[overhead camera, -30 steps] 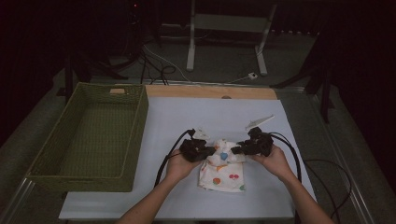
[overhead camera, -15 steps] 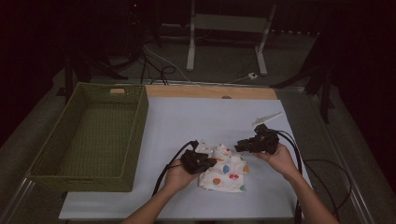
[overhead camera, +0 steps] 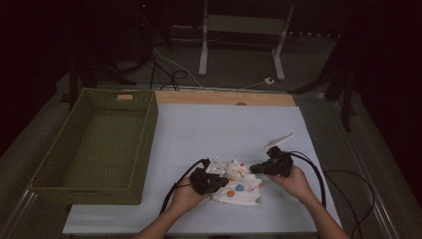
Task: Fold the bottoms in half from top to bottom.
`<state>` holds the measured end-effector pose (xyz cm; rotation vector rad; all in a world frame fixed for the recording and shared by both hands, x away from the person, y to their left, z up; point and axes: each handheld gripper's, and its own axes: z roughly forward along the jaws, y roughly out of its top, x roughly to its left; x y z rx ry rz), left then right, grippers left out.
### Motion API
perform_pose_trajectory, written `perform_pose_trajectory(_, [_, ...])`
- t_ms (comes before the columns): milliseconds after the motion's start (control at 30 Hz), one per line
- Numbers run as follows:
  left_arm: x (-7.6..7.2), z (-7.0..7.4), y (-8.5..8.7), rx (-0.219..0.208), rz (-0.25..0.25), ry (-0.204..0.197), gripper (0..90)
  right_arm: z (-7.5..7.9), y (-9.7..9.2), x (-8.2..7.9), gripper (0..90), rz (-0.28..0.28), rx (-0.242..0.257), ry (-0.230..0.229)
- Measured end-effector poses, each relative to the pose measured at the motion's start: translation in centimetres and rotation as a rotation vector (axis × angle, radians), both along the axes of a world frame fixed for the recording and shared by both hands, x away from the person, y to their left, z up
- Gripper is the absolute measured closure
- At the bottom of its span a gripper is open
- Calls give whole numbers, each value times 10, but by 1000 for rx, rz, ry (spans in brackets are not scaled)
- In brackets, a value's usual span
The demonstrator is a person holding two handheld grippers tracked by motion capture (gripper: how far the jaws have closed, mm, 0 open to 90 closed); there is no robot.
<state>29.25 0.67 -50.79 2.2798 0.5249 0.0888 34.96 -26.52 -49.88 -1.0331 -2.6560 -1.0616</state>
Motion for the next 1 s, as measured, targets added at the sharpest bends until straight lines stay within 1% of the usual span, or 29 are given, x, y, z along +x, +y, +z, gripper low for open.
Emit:
perform_pose_trajectory(33, [0,0,0,0,0,0,880,0,0,0,851,0,0,0])
perform_pose_trajectory(67, [0,0,1,6,-7,0,880,-1,1,-4,851,6,0,5])
perform_pose_trajectory(100, [0,0,1,4,-7,3,878,-2,1,-8,851,16,0,11])
perform_pose_trajectory(133, [0,1,2,-5,-4,10,869,-5,2,-16,851,26,0,8])
perform_pose_trajectory(167, [0,1,3,-6,-8,22,855,-6,3,-19,852,31,4,13])
perform_pose_trajectory(200, [-1,2,4,-9,-8,24,838,-7,3,-23,853,41,6,11])
perform_pose_trajectory(233, [-1,2,4,-9,-8,24,831,-7,3,-23,853,41,6,11])
perform_pose_trajectory(267, [0,4,5,-16,-4,35,805,-7,4,-28,855,57,15,14])
perform_pose_trajectory(300, [0,4,5,-16,-4,35,789,-7,4,-28,855,57,15,14])
perform_pose_trajectory(367, [1,6,8,-26,4,37,786,-7,5,-33,863,71,30,25])
perform_pose_trajectory(400, [3,8,11,-37,18,42,767,-5,5,-37,864,96,36,28])
perform_pose_trajectory(467, [4,10,12,-34,22,39,752,-4,5,-40,864,103,45,33])
perform_pose_trajectory(500, [6,12,13,-46,33,43,752,-3,5,-42,864,109,46,35])
perform_pose_trajectory(533, [6,12,13,-46,33,43,751,-3,5,-42,864,109,46,35])
perform_pose_trajectory(567, [13,15,12,-67,61,45,739,0,2,-47,863,125,46,34])
perform_pose_trajectory(600, [13,15,12,-67,61,45,736,0,2,-47,863,125,46,34])
perform_pose_trajectory(733, [25,14,6,-88,108,56,736,-1,1,-49,860,132,51,40])
perform_pose_trajectory(800, [30,13,2,-89,123,63,738,-1,1,-48,861,124,55,37])
perform_pose_trajectory(833, [33,13,0,-92,133,63,739,-1,2,-47,861,120,49,32])
perform_pose_trajectory(900, [35,12,-2,-91,137,68,745,-1,1,-47,861,120,43,25])
perform_pose_trajectory(933, [40,11,-6,-85,140,82,745,-1,1,-46,861,122,43,26])
perform_pose_trajectory(967, [41,10,-7,-90,146,91,749,-1,-1,-45,861,106,34,14])
perform_pose_trajectory(1000, [43,9,-9,-90,141,98,750,0,-2,-45,860,97,38,14])
